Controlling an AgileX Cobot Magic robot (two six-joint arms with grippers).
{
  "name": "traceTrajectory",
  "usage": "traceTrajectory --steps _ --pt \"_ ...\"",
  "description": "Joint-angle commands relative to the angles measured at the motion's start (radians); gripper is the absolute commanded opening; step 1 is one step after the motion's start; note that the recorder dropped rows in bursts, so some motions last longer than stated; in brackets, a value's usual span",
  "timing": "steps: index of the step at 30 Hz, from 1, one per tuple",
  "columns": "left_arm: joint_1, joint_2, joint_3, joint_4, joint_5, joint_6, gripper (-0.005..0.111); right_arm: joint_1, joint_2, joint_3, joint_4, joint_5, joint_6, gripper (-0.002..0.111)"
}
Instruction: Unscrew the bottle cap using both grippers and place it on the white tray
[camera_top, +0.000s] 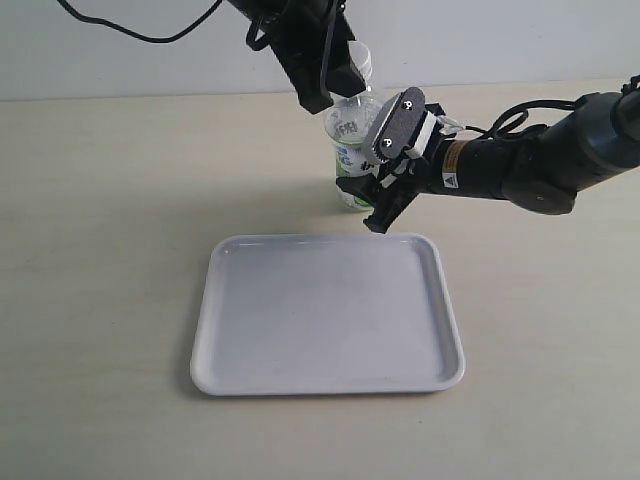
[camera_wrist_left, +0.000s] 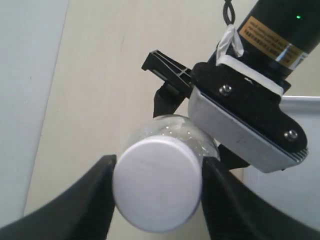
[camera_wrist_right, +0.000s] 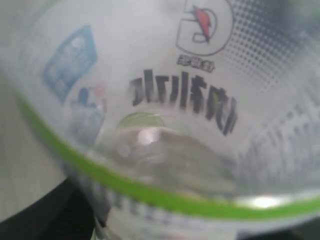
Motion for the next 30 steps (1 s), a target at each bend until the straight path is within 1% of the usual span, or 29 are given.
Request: traceTrajectory --steps 1,8,10,13,15,16,23,26,27,30 --pt "0.001 -0.016 0.002 -0.013 -0.002 -0.005 0.037 -0.007 0.041 0.018 -0.033 0.197 -0.02 0.0" --pt "0.001 -0.016 0.002 -0.013 -0.002 -0.003 0.036 -0.007 0.041 0.018 -0.033 0.198 -0.022 0.0" --pt "0.001 -0.016 0.002 -0.013 -0.002 -0.009 0.033 -0.007 0.041 0.018 -0.033 0.199 -0.02 0.0" --pt "0.001 -0.016 0.002 -0.013 -0.002 -0.056 0.017 -0.007 0.041 0.018 -0.033 0.21 -0.02 0.0" --pt "0.001 -0.016 0.002 -0.013 -0.002 -0.088 0.002 -0.007 0.041 0.018 -0.033 0.216 -0.02 0.0" --pt "0.001 -0.016 0.002 -0.011 0.001 -0.093 0.0 -0.007 0.041 0.018 -0.033 0.216 -0.02 0.0" --pt "0.001 -0.016 0.002 -0.011 0.001 -0.229 0.0 -0.007 0.041 0.018 -0.033 0.225 -0.02 0.0" --pt "0.001 -0.016 0.002 -0.011 0.001 -0.338 0.0 -0.007 0.041 0.018 -0.033 0.242 -0.02 0.0" --pt "0.001 -0.016 0.002 -0.011 0.001 -0.419 0.0 -0.007 0.041 0.018 -0.033 0.246 -0.02 0.0" --pt "0.001 -0.016 0.002 -0.013 0.001 -0.522 0.0 -0.007 0.041 0.018 -0.033 0.246 -0.022 0.0"
